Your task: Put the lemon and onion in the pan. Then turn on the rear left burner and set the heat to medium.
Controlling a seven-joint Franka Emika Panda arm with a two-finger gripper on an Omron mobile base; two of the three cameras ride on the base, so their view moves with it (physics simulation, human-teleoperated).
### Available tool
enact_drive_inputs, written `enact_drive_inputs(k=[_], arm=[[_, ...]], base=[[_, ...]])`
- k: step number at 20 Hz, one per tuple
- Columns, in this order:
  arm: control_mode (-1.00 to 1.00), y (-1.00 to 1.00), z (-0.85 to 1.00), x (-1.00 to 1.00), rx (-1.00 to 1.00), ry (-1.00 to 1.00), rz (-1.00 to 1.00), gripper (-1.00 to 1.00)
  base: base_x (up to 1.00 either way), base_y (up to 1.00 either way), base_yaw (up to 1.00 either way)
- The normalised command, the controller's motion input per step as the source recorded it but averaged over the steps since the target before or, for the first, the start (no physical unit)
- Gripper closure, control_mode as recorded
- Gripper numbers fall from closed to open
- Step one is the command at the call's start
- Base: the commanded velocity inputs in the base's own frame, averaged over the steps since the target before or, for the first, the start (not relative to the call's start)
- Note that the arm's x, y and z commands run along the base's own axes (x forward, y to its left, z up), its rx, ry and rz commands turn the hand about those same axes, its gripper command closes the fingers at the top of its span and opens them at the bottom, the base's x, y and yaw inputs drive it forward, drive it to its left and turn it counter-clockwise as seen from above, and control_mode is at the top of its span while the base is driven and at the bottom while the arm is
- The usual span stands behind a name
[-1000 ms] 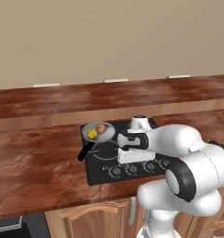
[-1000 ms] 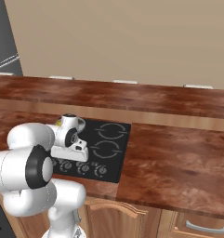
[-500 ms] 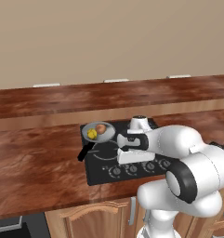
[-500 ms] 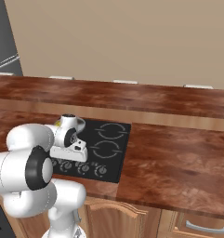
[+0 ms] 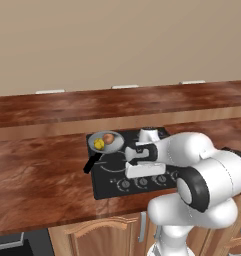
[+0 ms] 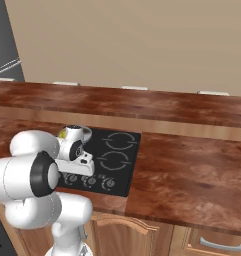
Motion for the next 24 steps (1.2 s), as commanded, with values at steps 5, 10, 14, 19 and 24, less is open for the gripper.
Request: enact_drive_inputs(k=[5,10,14,19,24], arm=[[-1.0,0.04,-0.11,0.09,0.0,0.0,0.0,-1.0],[-1.0,0.0,-0.24,0.03,0.0,0.0,0.0,-1.0],[-1.0,0.0,-0.39,0.0,0.0,0.0,0.0,-1.0],[-1.0,0.0,-0.08,0.0,0.0,0.0,0.0,-1.0],[-1.0,0.0,0.0,0.0,0.0,0.0,0.0,1.0]], base=[[0.0,0.0,0.0],[0.0,0.0,0.0],[0.0,0.0,0.0],[0.0,0.0,0.0],[0.0,0.0,0.0]])
